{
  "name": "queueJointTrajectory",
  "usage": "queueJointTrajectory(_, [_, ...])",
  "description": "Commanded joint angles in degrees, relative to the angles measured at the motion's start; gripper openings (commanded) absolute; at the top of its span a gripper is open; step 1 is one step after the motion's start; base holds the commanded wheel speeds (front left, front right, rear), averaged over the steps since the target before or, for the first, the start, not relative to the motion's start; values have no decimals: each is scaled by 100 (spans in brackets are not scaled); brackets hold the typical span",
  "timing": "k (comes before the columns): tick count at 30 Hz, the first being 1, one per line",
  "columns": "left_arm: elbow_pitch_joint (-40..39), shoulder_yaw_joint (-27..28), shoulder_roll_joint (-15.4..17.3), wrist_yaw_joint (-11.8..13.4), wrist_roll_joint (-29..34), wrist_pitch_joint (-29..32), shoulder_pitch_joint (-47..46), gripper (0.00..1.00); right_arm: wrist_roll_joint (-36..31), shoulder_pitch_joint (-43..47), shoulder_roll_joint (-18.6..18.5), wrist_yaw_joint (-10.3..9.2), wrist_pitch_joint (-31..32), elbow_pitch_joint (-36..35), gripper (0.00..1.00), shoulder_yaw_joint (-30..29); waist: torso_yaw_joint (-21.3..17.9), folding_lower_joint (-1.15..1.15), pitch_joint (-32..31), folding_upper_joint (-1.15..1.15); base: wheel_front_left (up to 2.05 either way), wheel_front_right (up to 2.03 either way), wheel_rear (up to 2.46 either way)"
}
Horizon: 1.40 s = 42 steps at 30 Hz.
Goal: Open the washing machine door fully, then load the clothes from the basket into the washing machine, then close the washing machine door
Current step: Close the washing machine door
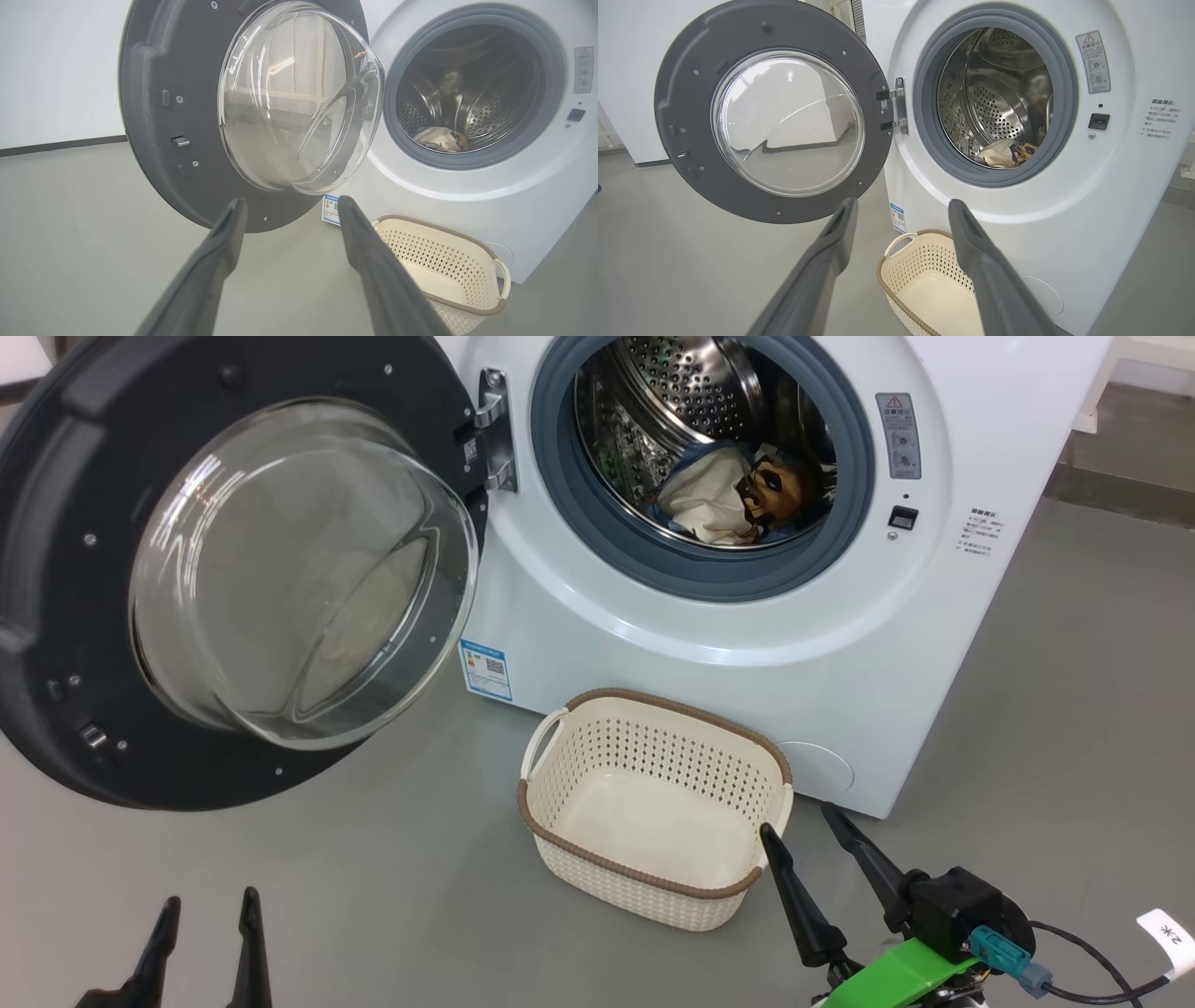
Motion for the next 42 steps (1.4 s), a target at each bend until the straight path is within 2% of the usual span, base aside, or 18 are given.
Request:
queueJointTrajectory(1, [-159, 169, 115, 8, -52, -74, -126, 55, 77, -176, -1, 9, -28, -122, 100, 144, -2, 0, -3, 0, 0, 0, 0])
queueJointTrajectory(2, [-159, 164, 116, 3, -64, -70, -123, 15, 78, -175, -1, 9, -28, -124, 100, 139, -3, 0, -3, 0, 0, 0, 0])
queueJointTrajectory(3, [-160, 156, 118, -3, -74, -67, -121, 0, 78, -170, -1, 9, -28, -127, 100, 134, -3, 0, -3, 0, 0, 0, 0])
queueJointTrajectory(14, [-153, 114, 115, 21, -141, -58, -107, 0, 6, -64, -1, 9, -28, -161, 100, 95, 8, 0, 17, 0, 0, 0, 0])
queueJointTrajectory(19, [-161, 321, 126, 53, -362, -62, -120, 0, -31, 41, -1, 9, -28, -170, 100, 201, 26, 0, 50, 0, 0, 0, 0])
queueJointTrajectory(21, [-241, 565, 191, 32, -591, -65, -195, 0, -206, 88, -1, 9, -28, -160, 100, 293, 18, 0, 148, 0, 0, 0, 0])
queueJointTrajectory(27, [-529, 1171, 572, -87, -1115, -27, -583, 0, -591, 60, -1, 9, -28, -269, 100, 354, -98, 0, 512, 0, 0, 0, 0])
queueJointTrajectory(32, [-565, 1984, 1103, -204, -1844, 101, -1056, 0, -740, -85, -82, 9, -28, -439, 100, 489, -372, 0, 889, 0, 0, 0, 0])
queueJointTrajectory(36, [-196, 2449, 1503, -262, -2415, 248, -1712, 0, -782, -151, -240, 9, -28, -468, 100, 515, -466, 0, 1134, 0, 0, 0, 0])
queueJointTrajectory(42, [921, 2947, 2179, -236, -3141, 598, -2857, 0, -774, -305, -439, 9, -28, -491, 100, 607, -621, 0, 1410, 0, 0, 0, 0])
